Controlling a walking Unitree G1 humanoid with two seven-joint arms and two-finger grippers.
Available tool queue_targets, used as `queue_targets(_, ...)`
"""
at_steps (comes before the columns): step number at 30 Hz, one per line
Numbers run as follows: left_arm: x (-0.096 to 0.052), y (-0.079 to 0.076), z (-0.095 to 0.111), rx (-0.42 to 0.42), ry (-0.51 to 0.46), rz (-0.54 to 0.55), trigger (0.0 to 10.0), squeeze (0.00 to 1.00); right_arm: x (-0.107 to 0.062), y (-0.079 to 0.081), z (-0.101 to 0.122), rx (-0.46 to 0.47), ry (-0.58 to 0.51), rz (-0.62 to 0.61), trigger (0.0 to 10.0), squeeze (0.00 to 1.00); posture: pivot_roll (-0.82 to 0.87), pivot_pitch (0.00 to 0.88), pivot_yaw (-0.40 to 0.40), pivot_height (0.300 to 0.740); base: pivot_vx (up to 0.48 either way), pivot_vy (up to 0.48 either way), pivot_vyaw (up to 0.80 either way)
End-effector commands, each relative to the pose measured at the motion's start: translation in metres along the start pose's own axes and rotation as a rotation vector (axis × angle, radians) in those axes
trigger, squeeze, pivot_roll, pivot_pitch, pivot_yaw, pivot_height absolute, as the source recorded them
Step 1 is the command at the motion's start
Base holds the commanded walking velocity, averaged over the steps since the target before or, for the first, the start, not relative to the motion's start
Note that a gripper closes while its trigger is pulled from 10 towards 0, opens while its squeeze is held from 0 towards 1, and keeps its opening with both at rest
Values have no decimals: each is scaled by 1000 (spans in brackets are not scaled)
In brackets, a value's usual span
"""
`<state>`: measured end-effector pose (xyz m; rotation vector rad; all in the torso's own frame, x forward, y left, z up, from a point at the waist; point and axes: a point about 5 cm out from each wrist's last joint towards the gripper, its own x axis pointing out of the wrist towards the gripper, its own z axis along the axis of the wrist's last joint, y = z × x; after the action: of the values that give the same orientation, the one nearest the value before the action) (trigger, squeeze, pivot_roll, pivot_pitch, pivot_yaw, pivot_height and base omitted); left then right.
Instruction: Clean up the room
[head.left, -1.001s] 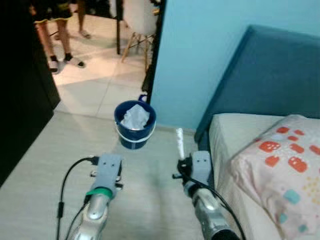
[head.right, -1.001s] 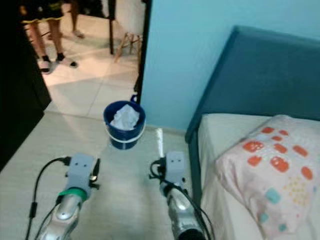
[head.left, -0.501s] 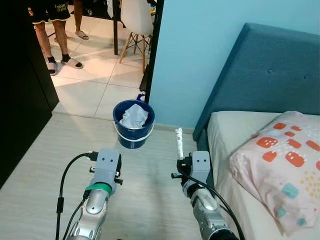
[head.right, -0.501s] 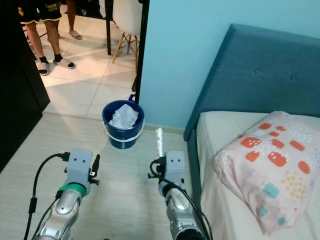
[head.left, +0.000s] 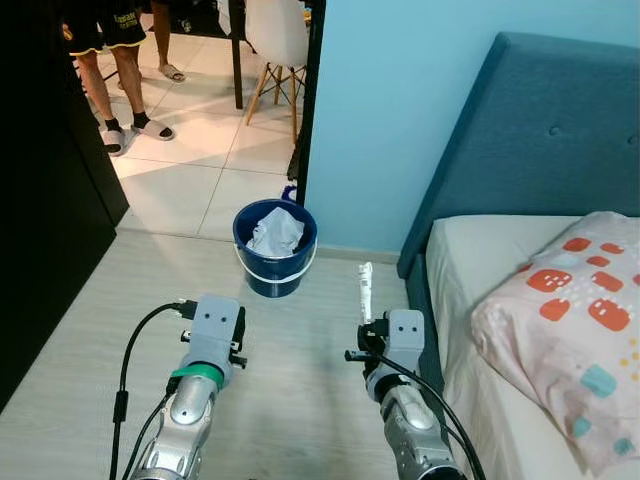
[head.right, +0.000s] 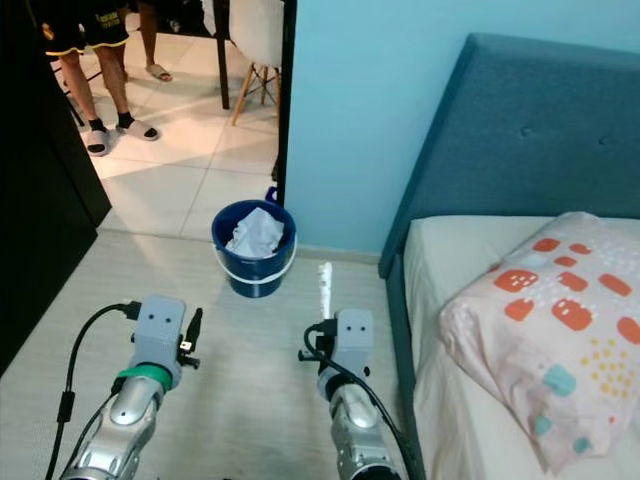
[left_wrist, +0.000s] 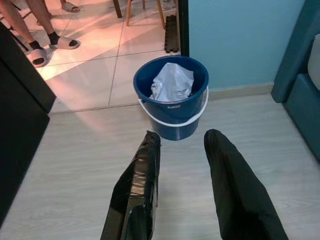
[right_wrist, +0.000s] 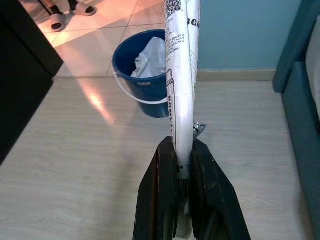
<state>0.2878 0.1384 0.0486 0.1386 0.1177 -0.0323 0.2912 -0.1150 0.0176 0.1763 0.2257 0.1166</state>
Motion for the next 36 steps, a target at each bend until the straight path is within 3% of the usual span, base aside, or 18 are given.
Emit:
queue_targets(1,0,1,-2,-11,11,-2,10000,0,-3,-2,-3,10,2,-17,10000,0,36,12,35,740,345,0,0)
queue_targets(29,-2,0,-3,-21,12,-13,10000,0,-3,-4,-3,8,4,-15,10000,0,36,9,26,740,361,0,0)
queue_targets(36,-3,-1,-3,-20,11,-18,10000,0,-2,-1,-2,-30,1,13,10000,0,38,9,22,740,360,0,0)
